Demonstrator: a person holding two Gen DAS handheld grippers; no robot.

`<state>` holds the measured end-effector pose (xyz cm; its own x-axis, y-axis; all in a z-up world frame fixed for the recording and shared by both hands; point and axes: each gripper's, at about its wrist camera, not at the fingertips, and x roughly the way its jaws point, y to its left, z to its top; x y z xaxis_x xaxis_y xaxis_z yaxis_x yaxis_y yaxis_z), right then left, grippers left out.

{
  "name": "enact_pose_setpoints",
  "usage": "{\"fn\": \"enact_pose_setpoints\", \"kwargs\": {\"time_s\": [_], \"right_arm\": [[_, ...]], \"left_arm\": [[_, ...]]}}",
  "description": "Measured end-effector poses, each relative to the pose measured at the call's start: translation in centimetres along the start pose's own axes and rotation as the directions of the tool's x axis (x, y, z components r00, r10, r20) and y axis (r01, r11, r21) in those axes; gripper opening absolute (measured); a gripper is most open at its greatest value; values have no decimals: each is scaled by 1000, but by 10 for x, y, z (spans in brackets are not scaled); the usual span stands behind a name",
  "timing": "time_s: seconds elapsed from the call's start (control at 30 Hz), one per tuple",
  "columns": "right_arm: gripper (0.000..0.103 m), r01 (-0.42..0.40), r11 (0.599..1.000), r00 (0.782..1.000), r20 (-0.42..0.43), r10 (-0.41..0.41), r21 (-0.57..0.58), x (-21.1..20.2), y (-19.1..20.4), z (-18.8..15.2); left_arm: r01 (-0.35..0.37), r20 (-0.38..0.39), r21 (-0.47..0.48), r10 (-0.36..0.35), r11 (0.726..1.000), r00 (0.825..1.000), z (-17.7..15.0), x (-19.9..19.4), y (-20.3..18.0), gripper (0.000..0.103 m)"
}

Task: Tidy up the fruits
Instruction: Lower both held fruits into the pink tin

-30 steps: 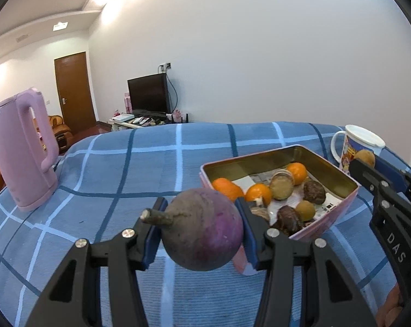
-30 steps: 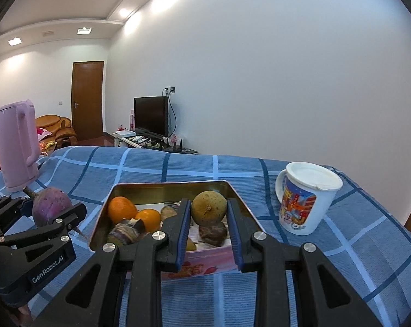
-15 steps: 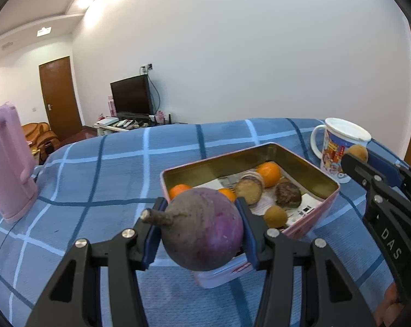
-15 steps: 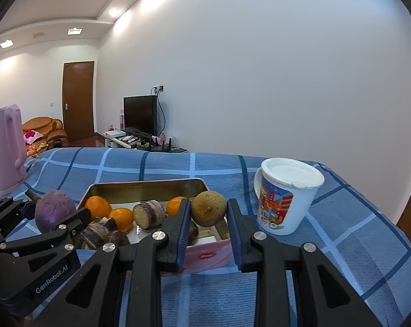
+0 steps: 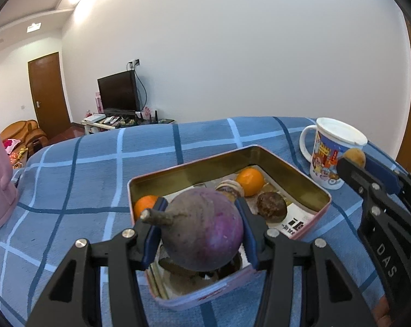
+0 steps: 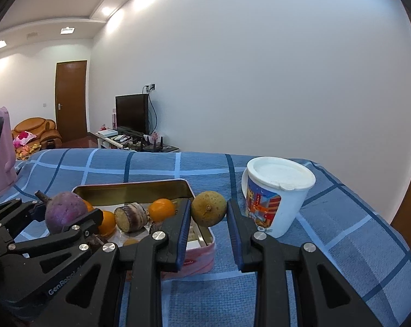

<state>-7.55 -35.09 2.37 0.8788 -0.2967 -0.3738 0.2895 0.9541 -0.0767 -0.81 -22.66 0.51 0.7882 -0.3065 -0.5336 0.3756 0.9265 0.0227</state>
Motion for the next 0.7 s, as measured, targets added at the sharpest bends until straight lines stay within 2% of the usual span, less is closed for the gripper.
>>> {"fn": "enact_pose_setpoints", "kwargs": {"time_s": [0.27, 0.7], "right_arm": [[29, 4, 1000, 1000, -15, -4, -5, 11, 4, 4], [29, -6, 999, 1000, -27, 5, -48, 37, 25, 15]], "left_arm": [[11, -12, -38, -11, 999, 1000, 7, 12, 9, 52], [-12, -16, -76, 11, 997, 1000, 13, 25, 23, 52]]}}
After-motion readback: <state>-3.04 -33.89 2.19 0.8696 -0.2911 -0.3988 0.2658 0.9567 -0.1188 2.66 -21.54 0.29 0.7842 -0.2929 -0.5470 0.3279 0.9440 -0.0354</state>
